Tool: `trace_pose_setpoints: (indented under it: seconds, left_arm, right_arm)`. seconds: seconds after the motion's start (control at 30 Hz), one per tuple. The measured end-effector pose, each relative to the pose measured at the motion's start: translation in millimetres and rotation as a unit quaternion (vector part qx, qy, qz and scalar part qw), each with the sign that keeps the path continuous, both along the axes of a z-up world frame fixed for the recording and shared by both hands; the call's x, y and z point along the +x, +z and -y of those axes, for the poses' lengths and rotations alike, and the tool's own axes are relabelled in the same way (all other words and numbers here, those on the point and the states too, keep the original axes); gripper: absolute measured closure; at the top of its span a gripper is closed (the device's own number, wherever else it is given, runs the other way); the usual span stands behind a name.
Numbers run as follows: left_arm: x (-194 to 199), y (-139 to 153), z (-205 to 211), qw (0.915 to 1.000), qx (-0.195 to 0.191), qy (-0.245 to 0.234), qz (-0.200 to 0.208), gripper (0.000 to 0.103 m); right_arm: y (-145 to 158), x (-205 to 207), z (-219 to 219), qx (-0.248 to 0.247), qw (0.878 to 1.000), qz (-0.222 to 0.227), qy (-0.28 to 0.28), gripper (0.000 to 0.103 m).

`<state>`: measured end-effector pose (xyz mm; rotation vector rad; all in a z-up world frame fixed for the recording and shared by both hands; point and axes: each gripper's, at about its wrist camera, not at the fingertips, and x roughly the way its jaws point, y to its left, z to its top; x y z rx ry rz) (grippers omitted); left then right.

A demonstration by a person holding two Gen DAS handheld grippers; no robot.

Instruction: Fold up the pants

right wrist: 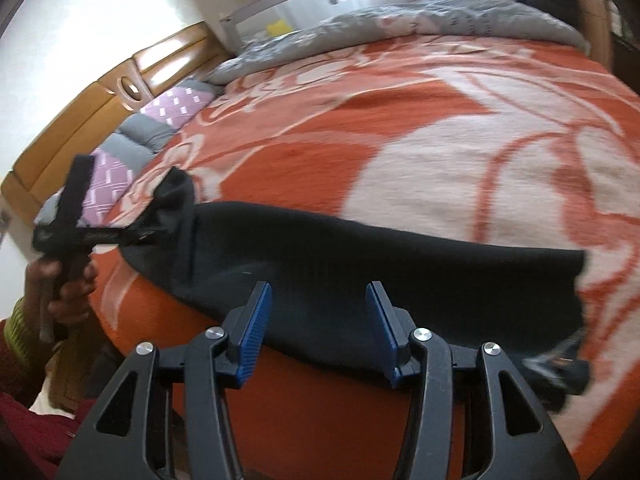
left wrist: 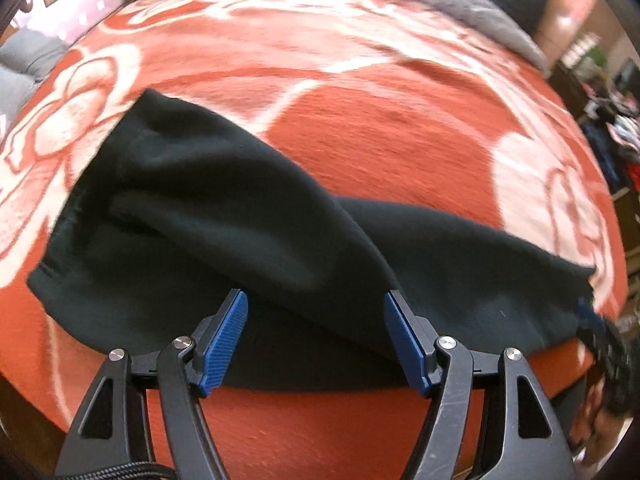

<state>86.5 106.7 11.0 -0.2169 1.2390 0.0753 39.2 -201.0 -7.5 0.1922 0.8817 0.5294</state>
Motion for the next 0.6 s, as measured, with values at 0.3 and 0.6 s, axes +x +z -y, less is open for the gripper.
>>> trace_pose_setpoints:
  seconds: [0.3, 0.6]
  left_arm:
    - [91, 2, -43, 0.9925, 0.010, 0.074, -0.097, 0.032]
    - [152, -46, -66, 0.9727, 0.044, 0.088, -0.211, 0.032]
  right_arm:
    - [-3, 23, -89, 0.012, 0.994, -0.012, 0.107, 0.053]
    - [-24, 45, -158, 0.002, 0.981, -0.035, 0.190, 0.053]
